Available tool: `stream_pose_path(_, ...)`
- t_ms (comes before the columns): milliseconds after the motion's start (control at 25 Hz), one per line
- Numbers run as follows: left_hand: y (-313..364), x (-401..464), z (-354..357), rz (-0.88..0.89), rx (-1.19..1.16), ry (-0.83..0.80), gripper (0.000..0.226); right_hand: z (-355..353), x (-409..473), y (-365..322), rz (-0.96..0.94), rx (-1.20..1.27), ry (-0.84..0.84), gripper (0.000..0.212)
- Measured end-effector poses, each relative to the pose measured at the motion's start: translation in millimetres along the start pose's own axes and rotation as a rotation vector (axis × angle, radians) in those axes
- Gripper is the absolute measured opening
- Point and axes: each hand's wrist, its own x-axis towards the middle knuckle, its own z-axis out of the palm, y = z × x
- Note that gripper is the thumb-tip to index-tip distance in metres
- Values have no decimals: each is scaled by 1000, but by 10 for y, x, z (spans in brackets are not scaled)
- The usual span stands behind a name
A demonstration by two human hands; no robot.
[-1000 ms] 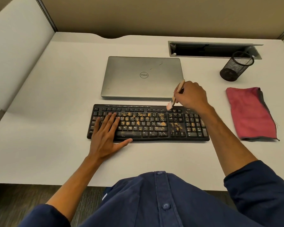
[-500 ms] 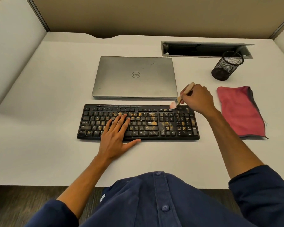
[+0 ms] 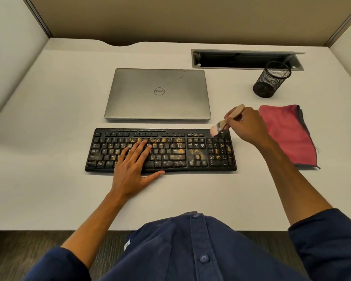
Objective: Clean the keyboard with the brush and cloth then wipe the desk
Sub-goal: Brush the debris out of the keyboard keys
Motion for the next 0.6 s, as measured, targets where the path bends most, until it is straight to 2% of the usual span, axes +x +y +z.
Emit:
stream_pose_path(120,6,0,1,-2,-1,4,91,-41,10,-22,-49,12,34,13)
stream_pose_path(200,4,0,2,0,-2,6,91,16,-10,-99,-110,88,-8,12)
stream_pose_path(280,4,2,2,2,-3,4,91,73,-44,-110,-135,60,-59,11)
stream_pose_path(440,8,4,-1,0,-6,3,91,-44,-20,27,-77,-86,-39,12)
stream_pose_path(600,7,-5,-5,-1,-15,20,91,-121,21,23,-50,-86,-36,18)
